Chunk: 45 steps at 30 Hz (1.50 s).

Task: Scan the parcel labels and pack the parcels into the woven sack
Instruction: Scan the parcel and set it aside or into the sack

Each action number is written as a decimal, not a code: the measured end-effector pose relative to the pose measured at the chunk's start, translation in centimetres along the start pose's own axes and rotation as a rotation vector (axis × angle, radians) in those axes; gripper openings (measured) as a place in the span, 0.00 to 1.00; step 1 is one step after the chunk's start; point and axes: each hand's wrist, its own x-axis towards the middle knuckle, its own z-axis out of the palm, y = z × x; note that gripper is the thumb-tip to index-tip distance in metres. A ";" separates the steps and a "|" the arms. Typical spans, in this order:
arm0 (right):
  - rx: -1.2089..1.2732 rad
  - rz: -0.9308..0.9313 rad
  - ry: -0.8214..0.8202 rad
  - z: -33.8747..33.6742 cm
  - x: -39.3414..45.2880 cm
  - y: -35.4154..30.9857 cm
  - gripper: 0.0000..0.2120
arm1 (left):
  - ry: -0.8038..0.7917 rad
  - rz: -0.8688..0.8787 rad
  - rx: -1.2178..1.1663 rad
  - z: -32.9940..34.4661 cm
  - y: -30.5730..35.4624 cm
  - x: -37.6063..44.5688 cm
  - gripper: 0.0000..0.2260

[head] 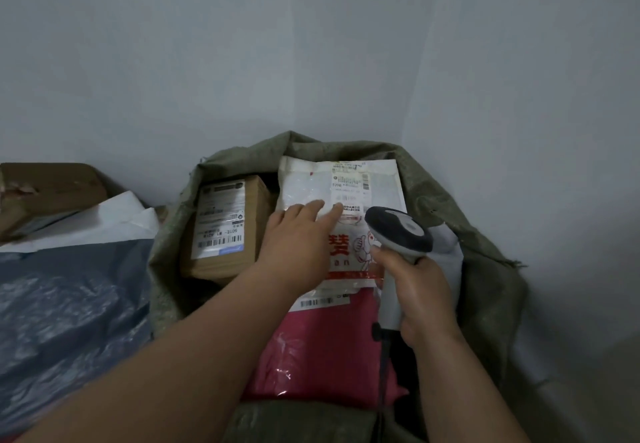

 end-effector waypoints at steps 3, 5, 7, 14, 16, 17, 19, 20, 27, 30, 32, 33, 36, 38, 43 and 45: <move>-0.046 -0.013 -0.036 0.7 -3.1 -0.4 0.03 | 0.028 0.036 -0.051 -1.9 -0.5 -3.1 0.32; -0.054 -0.019 -0.054 1.6 -5.6 -0.6 0.06 | 0.069 0.037 -0.111 -3.3 -1.4 -5.7 0.30; -0.061 -0.016 -0.072 2.9 -8.2 -0.7 0.09 | 0.120 0.024 -0.174 -4.7 -2.8 -8.7 0.28; -0.180 0.005 -0.216 10.8 -18.4 2.9 0.09 | 0.178 -0.211 -0.367 -6.7 -13.0 -21.2 0.21; -0.243 0.048 -0.261 13.2 -20.9 4.9 0.09 | 0.145 -0.302 -0.389 -6.3 -16.5 -24.9 0.20; -0.257 0.066 -0.287 14.3 -21.9 5.8 0.09 | 0.126 -0.348 -0.403 -6.0 -18.0 -26.7 0.20; -0.264 0.113 -0.319 16.3 -23.7 7.7 0.09 | 0.084 -0.441 -0.432 -5.2 -20.5 -30.1 0.21; -0.271 0.135 -0.327 17.2 -24.5 8.5 0.09 | 0.057 -0.485 -0.445 -4.7 -21.5 -31.6 0.21; -0.411 0.229 -0.406 20.7 -26.6 13.5 0.12 | -0.169 -0.683 -0.539 -0.7 -24.8 -39.8 0.16; -0.448 0.291 -0.403 21.0 -26.2 15.9 0.16 | -0.331 -0.728 -0.516 2.2 -24.4 -42.4 0.26; -0.455 0.336 -0.392 20.9 -25.5 17.5 0.18 | -0.440 -0.701 -0.494 4.5 -23.6 -43.5 0.33; -0.469 0.361 -0.380 20.7 -25.3 18.2 0.18 | -0.480 -0.675 -0.484 5.5 -23.2 -44.0 0.35; -0.539 0.455 -0.335 20.1 -24.4 20.5 0.18 | -0.573 -0.623 -0.409 8.6 -22.2 -44.7 0.42; -0.578 0.501 -0.329 19.4 -24.0 21.9 0.16 | -0.616 -0.584 -0.341 10.3 -21.6 -44.9 0.45; -0.617 0.608 -0.387 18.4 -24.4 25.0 0.15 | -0.708 -0.546 -0.273 13.0 -20.5 -45.1 0.49; -0.600 0.636 -0.416 18.5 -24.7 25.5 0.15 | -0.742 -0.528 -0.227 13.3 -20.1 -45.1 0.53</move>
